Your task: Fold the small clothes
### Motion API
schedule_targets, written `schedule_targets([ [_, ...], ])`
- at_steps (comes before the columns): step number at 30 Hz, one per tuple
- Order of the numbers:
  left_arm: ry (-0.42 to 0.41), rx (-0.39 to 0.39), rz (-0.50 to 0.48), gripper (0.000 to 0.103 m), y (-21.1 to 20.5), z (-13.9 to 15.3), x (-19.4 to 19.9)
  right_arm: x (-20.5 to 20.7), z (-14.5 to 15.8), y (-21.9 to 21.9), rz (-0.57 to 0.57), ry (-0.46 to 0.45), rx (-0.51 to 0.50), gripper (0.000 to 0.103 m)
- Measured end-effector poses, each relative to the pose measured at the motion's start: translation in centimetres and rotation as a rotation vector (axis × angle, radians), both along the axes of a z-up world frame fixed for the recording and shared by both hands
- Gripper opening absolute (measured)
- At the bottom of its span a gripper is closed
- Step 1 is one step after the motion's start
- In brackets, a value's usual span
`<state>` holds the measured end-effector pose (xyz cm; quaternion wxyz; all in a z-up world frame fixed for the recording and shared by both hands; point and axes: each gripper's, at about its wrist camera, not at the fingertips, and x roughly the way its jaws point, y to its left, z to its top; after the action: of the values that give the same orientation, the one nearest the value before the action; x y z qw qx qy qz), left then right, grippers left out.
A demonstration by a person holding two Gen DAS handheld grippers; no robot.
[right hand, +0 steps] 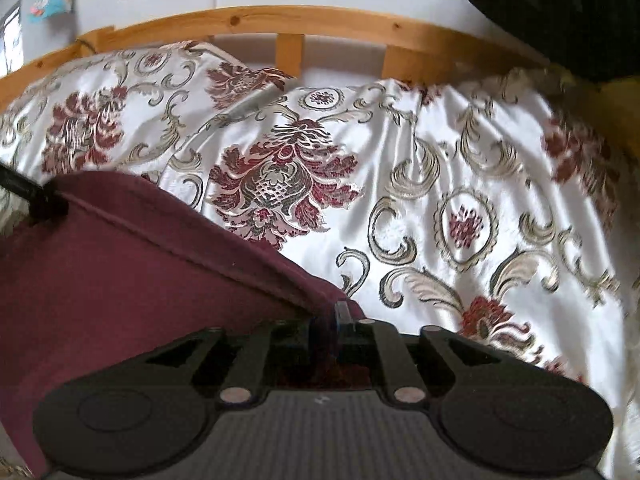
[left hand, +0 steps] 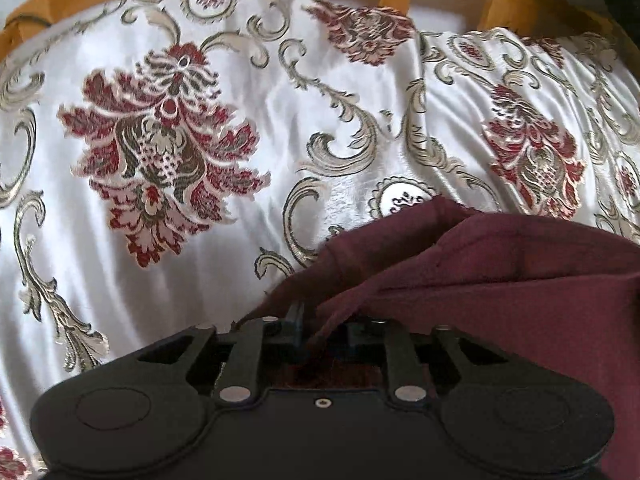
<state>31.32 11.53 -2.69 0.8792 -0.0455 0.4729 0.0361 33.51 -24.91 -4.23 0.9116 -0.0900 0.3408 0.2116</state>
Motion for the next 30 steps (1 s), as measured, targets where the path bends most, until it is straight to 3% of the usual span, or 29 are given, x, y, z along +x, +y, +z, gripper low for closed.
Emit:
schedule_targets([
  [3, -0.012, -0.035, 0.019, 0.054, 0.8, 0.0, -0.3, 0.1, -0.1, -1.0, -0.013, 0.014, 0.066, 0.039],
  [4, -0.032, -0.046, 0.024, 0.07, 1.0, 0.2, -0.7, 0.1, 0.0, -1.3, -0.02, 0.02, 0.091, 0.054],
  [5, -0.056, -0.053, 0.029, 0.083, 1.4, 0.4, -1.3, 0.0, 0.2, -1.6, -0.027, 0.023, 0.113, 0.061],
  [6, -0.094, -0.055, 0.038, 0.088, 1.8, 0.7, -2.1, -0.3, 0.4, -2.0, -0.036, 0.022, 0.137, 0.073],
  [8, -0.16, -0.049, 0.05, 0.1, 2.4, 1.4, -4.0, -1.0, 0.8, -2.7, -0.05, 0.016, 0.168, 0.081],
  [10, -0.198, -0.058, 0.056, 0.102, 3.0, 1.9, -5.9, -2.3, 1.1, -3.7, -0.066, 0.005, 0.197, 0.095],
  [12, -0.214, -0.073, 0.068, 0.102, 3.5, 2.2, -8.0, -3.8, 1.3, -4.5, -0.078, 0.0, 0.232, 0.1],
  [18, -0.256, -0.004, 0.116, 0.102, 2.7, 2.2, -14.2, -10.3, 1.1, -6.0, -0.09, 0.011, 0.298, 0.103],
  [23, -0.277, 0.043, 0.004, 0.102, -0.1, 2.1, -17.9, -12.4, 1.1, -5.3, -0.081, 0.041, 0.333, 0.102],
  [27, -0.262, 0.092, -0.029, 0.097, -2.1, 1.7, -18.3, -12.8, 0.6, -4.9, -0.068, 0.025, 0.341, 0.077],
  [30, -0.24, 0.086, -0.033, 0.085, -2.4, 1.5, -17.8, -12.6, -0.5, -5.1, -0.098, 0.052, 0.354, 0.072],
])
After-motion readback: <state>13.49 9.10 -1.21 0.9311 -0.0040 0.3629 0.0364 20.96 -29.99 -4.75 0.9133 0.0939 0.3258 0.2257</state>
